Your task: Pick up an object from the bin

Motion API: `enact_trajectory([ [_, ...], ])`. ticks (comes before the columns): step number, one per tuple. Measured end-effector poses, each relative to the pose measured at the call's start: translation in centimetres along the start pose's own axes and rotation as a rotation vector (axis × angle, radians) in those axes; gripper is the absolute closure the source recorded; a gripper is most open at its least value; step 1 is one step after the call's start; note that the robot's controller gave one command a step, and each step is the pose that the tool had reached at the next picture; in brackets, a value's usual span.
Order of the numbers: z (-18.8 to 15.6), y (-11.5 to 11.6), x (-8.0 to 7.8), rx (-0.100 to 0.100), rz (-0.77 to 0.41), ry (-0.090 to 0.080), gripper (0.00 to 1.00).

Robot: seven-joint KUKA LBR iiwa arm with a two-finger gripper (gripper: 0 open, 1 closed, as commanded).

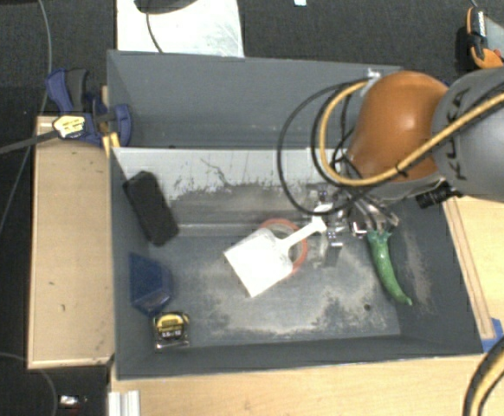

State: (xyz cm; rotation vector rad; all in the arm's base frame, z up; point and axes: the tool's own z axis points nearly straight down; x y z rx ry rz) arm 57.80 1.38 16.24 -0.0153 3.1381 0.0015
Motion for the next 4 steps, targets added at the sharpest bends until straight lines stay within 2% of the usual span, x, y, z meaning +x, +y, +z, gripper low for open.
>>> enact_trajectory([
  [2,0.9,0.1,-0.1,0.000,-0.001,-0.005,0.00],
  [3,6.9,3.6,5.5,-0.001,-0.186,-0.006,0.00],
  [4,7.3,1.0,2.4,-0.002,0.003,-0.011,0.00],
])
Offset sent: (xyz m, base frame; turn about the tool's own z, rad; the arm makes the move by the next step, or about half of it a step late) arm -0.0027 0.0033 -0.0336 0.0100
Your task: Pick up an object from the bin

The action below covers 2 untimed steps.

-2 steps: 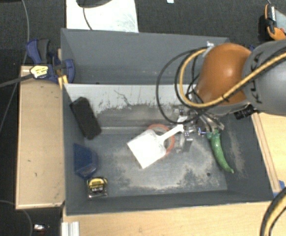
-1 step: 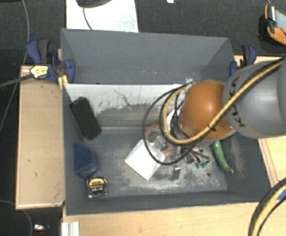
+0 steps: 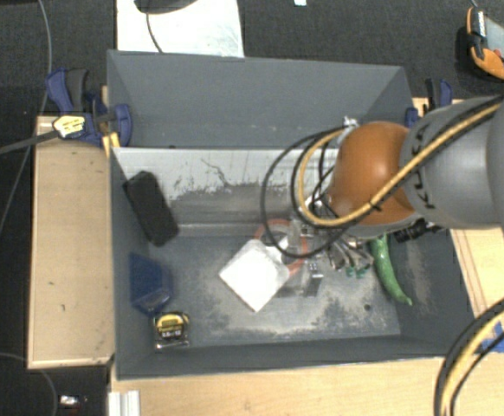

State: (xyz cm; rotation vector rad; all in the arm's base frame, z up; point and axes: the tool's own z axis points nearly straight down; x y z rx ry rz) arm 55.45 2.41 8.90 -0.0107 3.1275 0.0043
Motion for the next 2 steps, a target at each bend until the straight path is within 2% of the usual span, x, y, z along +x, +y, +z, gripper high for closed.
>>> enact_trajectory([
  [1,-1.4,1.7,3.4,-0.001,-0.148,0.003,0.00],
  [2,-0.7,2.5,1.7,0.001,-0.019,-0.006,0.00],
])
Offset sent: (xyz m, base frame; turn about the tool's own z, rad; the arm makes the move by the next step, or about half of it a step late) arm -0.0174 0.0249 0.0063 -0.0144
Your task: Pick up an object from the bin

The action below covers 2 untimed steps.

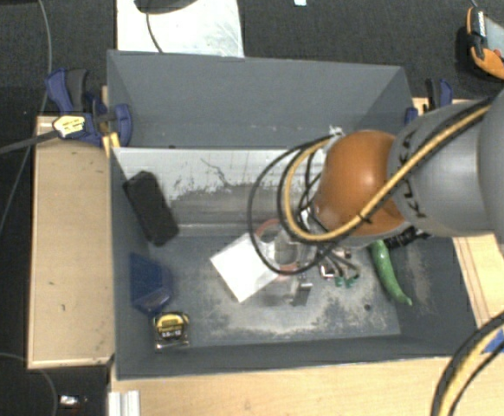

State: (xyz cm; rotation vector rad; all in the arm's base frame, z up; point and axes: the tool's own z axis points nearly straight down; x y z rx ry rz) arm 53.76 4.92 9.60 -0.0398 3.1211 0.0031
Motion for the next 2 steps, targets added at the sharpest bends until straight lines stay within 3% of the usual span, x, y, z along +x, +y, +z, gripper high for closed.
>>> enact_trajectory([
  [1,-2.0,0.5,0.5,-0.003,-0.125,-0.001,0.00],
  [2,1.5,-0.2,-0.9,-0.003,-0.118,-0.006,0.00],
])
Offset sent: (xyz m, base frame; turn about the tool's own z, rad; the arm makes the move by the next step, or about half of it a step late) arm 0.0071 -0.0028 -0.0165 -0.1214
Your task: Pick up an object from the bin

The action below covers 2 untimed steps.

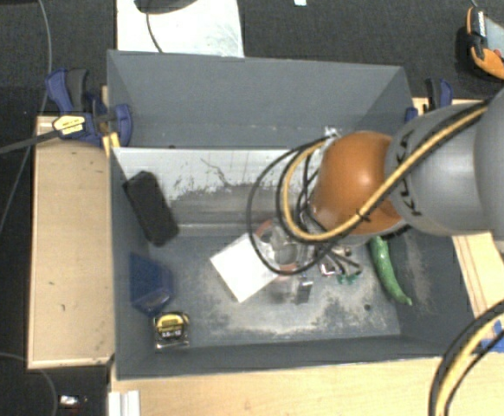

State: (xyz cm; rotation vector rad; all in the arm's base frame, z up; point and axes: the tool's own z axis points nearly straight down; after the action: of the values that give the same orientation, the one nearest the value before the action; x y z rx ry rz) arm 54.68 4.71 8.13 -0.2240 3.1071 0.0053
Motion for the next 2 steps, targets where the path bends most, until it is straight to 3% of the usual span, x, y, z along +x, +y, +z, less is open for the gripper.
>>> enact_trajectory([
  [1,0.0,0.1,0.0,0.001,-0.032,0.000,0.00],
  [2,0.7,0.3,-1.1,0.002,-0.126,-0.007,0.00],
])
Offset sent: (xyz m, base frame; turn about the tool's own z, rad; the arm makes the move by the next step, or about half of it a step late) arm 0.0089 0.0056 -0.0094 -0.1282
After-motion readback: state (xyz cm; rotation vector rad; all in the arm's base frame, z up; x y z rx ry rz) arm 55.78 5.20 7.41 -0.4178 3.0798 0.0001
